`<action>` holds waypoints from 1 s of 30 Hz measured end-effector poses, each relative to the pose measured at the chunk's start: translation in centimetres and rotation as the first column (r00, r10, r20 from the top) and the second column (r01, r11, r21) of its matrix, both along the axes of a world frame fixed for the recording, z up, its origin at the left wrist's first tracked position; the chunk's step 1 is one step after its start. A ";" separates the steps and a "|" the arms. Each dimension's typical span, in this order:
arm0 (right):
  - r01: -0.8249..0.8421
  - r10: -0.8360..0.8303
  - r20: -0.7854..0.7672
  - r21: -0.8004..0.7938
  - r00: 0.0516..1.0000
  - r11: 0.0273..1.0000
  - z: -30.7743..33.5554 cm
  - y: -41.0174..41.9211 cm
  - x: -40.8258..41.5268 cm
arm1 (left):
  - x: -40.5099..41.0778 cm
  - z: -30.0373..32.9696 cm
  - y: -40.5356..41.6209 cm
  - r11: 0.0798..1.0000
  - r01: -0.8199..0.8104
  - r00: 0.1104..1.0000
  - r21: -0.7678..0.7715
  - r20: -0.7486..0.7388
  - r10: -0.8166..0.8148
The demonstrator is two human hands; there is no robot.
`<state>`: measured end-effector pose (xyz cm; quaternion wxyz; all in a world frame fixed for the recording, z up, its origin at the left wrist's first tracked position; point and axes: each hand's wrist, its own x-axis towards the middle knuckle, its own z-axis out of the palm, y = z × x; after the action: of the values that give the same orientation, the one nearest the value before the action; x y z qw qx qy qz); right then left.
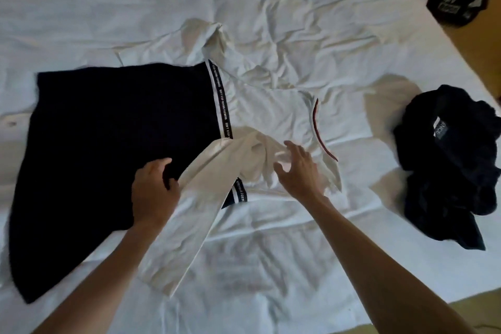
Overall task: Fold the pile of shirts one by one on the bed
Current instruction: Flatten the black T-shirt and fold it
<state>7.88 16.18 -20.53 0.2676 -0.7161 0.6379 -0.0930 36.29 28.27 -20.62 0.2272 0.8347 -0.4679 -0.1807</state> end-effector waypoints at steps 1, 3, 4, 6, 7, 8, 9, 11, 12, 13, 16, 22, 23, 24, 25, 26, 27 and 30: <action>0.038 -0.038 -0.008 -0.011 0.999 0.999 -0.2 0.7 -1.0 | -2.2 0.4 -0.3 0.992 0.025 0.999 -0.126 0.030 -0.021; 0.084 -0.085 -0.045 -0.024 0.995 0.996 -0.5 1.5 -2.8 | -7.2 1.5 -1.3 0.930 0.223 0.972 -0.291 0.000 -0.234; 0.095 -0.097 -0.084 -0.029 0.992 0.995 -0.5 1.7 -3.7 | -9.4 1.6 -1.8 0.890 0.337 0.934 -0.308 -0.009 -0.357; 0.136 -0.139 -0.170 -0.027 0.976 0.990 -0.4 1.7 -5.0 | -12.4 0.7 -3.0 0.835 0.482 0.861 -0.266 -0.033 -0.508; 0.164 -0.160 -0.205 0.007 0.966 0.986 -0.1 1.5 -5.5 | -13.2 0.0 -3.6 0.829 0.508 0.845 -0.232 -0.049 -0.532; 0.189 -0.173 -0.228 0.051 0.958 0.981 0.1 1.1 -6.0 | -13.7 -0.7 -4.0 0.832 0.519 0.841 -0.195 -0.056 -0.538; 0.209 -0.180 -0.237 0.104 0.955 0.972 0.3 0.5 -6.5 | -14.0 -1.3 -4.2 0.834 0.525 0.842 -0.169 -0.041 -0.538; 0.235 -0.213 -0.134 0.170 0.968 0.957 1.2 -1.2 -7.2 | -14.1 -2.4 -4.2 0.823 0.548 0.836 -0.148 0.047 -0.547; 0.230 -0.229 -0.023 0.149 0.973 0.962 1.5 -2.0 -7.4 | -14.2 -2.7 -3.9 0.814 0.559 0.829 -0.160 0.082 -0.553; 0.237 -0.245 0.077 0.106 0.966 0.966 1.5 -2.7 -7.7 | -14.2 -2.9 -3.6 0.806 0.564 0.826 -0.182 0.105 -0.554; 0.262 -0.266 0.132 0.047 0.955 0.964 0.3 -3.2 -7.8 | -14.1 -3.2 -2.0 0.802 0.538 0.843 -0.260 0.162 -0.513; 0.088 -0.153 -0.212 -0.288 0.965 0.954 -2.0 1.3 -3.7 | -10.7 -3.4 4.2 0.930 0.352 0.902 -0.110 0.304 -0.306; 0.042 -0.113 -0.189 -0.341 0.975 0.939 -1.8 2.3 -2.1 | -10.1 -3.0 5.2 0.954 0.298 0.911 -0.043 0.310 -0.271; -0.023 -0.030 -0.136 -0.376 0.990 0.926 -1.6 3.2 -0.4 | -9.7 -2.6 5.9 0.971 0.239 0.924 0.025 0.302 -0.235; -0.102 0.082 -0.068 -0.396 0.994 0.913 -1.9 4.1 1.2 | -9.2 -2.3 6.6 0.978 0.185 0.936 0.095 0.287 -0.205; -0.184 0.201 0.001 -0.404 0.980 0.896 -2.2 4.8 2.9 | -8.6 -2.2 7.0 0.975 0.147 0.946 0.166 0.264 -0.187; -0.256 0.304 0.055 -0.408 0.951 0.876 -2.6 5.4 4.3 | -7.9 -2.0 7.4 0.963 0.131 0.953 0.237 0.239 -0.189; -0.326 0.399 0.134 -0.377 0.907 0.867 -3.6 6.4 6.9 | -6.0 -0.7 8.2 0.917 0.127 0.956 0.378 0.199 -0.215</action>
<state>14.75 22.62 -24.11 0.2155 -0.8456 0.4333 -0.2255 30.27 36.43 -21.30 -0.0042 0.8333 -0.5219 -0.1823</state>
